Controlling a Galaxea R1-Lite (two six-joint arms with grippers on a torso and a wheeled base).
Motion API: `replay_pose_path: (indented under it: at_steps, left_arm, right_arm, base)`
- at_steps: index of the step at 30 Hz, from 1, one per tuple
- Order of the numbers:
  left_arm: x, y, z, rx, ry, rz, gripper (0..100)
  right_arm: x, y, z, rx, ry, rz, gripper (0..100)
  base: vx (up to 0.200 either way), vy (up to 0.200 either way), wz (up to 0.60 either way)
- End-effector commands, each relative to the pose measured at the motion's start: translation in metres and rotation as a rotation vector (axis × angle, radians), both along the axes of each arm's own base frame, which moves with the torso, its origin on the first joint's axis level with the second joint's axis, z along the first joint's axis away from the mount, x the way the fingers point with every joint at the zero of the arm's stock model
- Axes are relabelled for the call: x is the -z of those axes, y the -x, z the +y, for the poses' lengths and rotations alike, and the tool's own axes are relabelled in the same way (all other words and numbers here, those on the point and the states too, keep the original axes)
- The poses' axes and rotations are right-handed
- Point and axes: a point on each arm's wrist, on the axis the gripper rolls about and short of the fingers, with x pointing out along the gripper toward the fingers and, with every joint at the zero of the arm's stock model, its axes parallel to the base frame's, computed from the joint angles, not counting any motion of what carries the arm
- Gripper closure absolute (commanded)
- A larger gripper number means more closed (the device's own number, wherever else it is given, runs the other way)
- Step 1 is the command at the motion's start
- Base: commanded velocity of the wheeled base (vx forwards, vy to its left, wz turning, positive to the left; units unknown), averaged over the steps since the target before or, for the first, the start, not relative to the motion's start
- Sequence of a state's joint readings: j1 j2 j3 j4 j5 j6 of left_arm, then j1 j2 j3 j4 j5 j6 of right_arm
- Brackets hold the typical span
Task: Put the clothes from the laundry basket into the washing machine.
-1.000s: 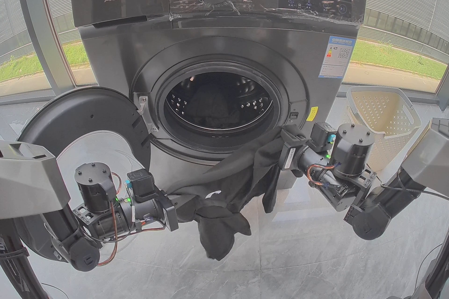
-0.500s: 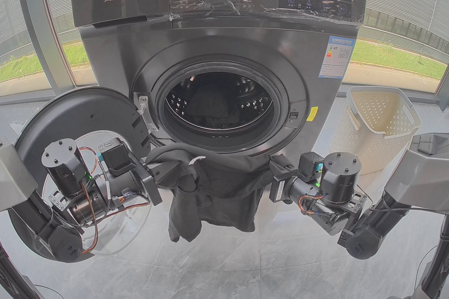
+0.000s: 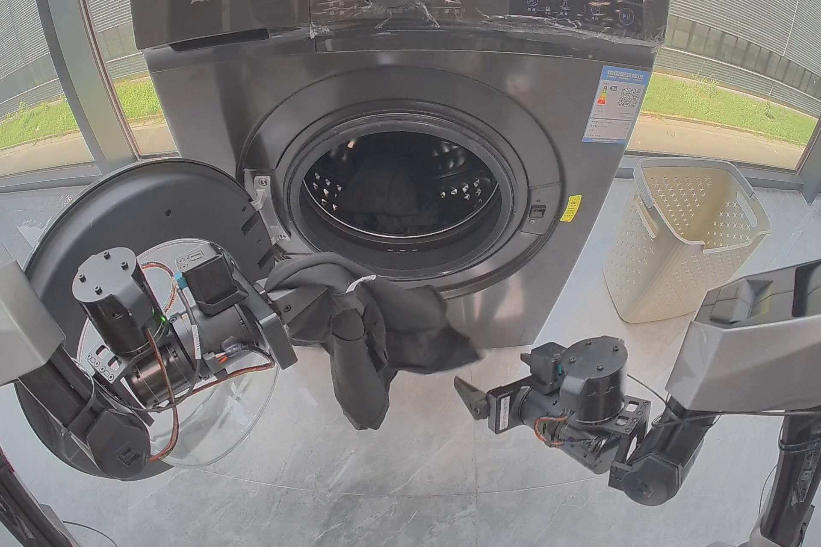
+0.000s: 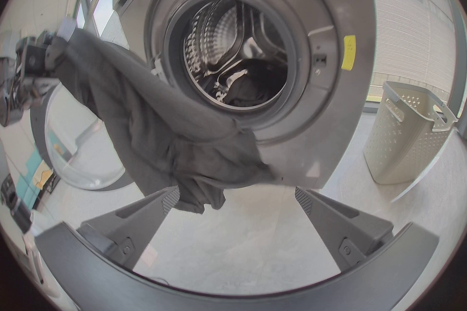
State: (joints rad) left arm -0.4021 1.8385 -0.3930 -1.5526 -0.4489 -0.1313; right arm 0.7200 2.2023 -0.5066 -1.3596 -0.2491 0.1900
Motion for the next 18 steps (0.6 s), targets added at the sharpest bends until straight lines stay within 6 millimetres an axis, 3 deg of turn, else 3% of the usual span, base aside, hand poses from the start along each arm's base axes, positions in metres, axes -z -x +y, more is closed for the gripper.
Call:
replay_pose_path:
  at_steps: [1, 9, 18]
  left_arm:
    - [0.003, -0.001, -0.002, 0.005, -0.004, 0.008, 100]
    - [0.009, -0.004, -0.01, -0.018, -0.008, 0.021, 100]
    - [0.009, -0.003, -0.01, -0.017, -0.008, 0.024, 100]
  right_arm:
    - [0.022, 0.008, 0.006, -0.041, 0.054, 0.053, 0]
    - [0.011, 0.007, 0.034, -0.158, -0.028, -0.057, 0]
    - [0.013, -0.01, 0.045, -0.148, -0.062, -0.103, 0]
  base:
    - [0.0, 0.0, 0.0]
    - [0.0, 0.0, 0.0]
    - [0.0, 0.0, 0.0]
